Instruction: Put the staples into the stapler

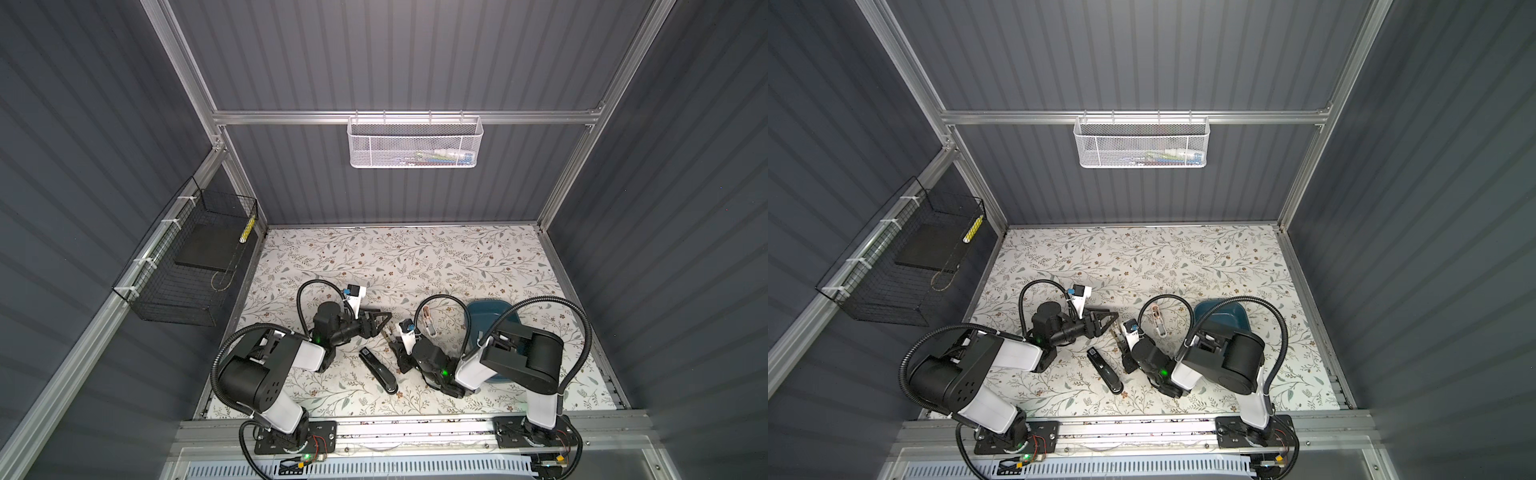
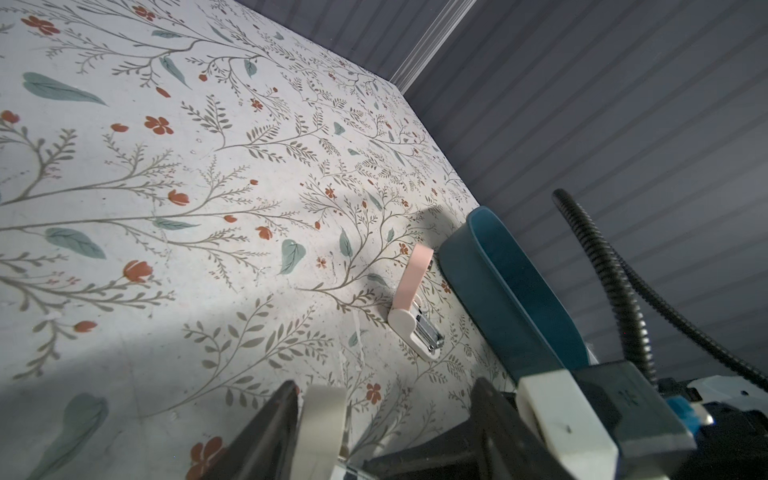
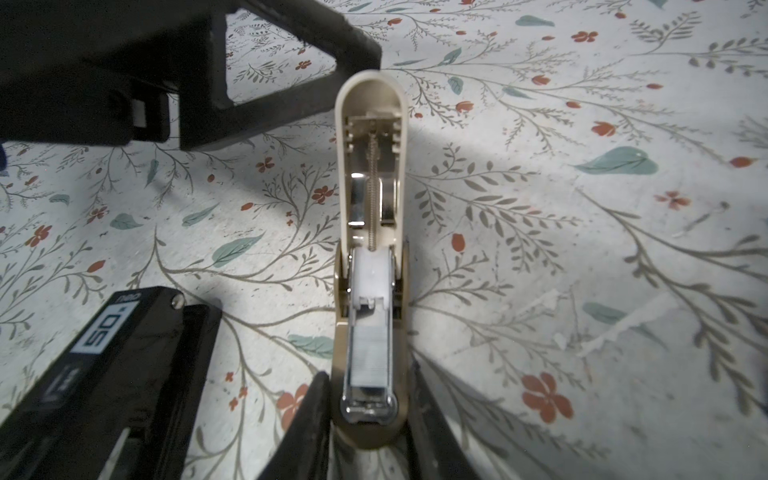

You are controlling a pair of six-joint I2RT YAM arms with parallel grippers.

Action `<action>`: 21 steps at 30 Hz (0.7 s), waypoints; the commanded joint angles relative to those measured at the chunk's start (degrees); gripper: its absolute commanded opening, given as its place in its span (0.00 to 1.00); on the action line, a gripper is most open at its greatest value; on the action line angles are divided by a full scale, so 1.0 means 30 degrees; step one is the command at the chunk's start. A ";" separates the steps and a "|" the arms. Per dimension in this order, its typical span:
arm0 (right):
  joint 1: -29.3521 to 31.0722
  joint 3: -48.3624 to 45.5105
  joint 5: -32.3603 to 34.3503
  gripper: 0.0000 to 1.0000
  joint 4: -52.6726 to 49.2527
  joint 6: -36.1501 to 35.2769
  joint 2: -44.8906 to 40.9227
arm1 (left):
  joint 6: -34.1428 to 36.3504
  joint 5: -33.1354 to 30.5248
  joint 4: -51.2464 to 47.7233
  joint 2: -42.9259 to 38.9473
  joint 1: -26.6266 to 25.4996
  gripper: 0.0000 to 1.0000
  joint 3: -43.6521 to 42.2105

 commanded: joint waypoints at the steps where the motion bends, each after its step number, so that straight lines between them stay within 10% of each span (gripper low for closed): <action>1: 0.0126 -0.0200 -0.0195 0.10 -0.0875 0.0039 0.0491 | -0.0021 0.0387 0.1026 0.0316 -0.0669 0.64 -0.0250; 21: 0.0126 -0.1388 0.0014 0.33 -0.0199 0.0384 -0.1061 | -0.1285 -0.1748 0.8906 0.5179 -0.2581 0.52 -0.3321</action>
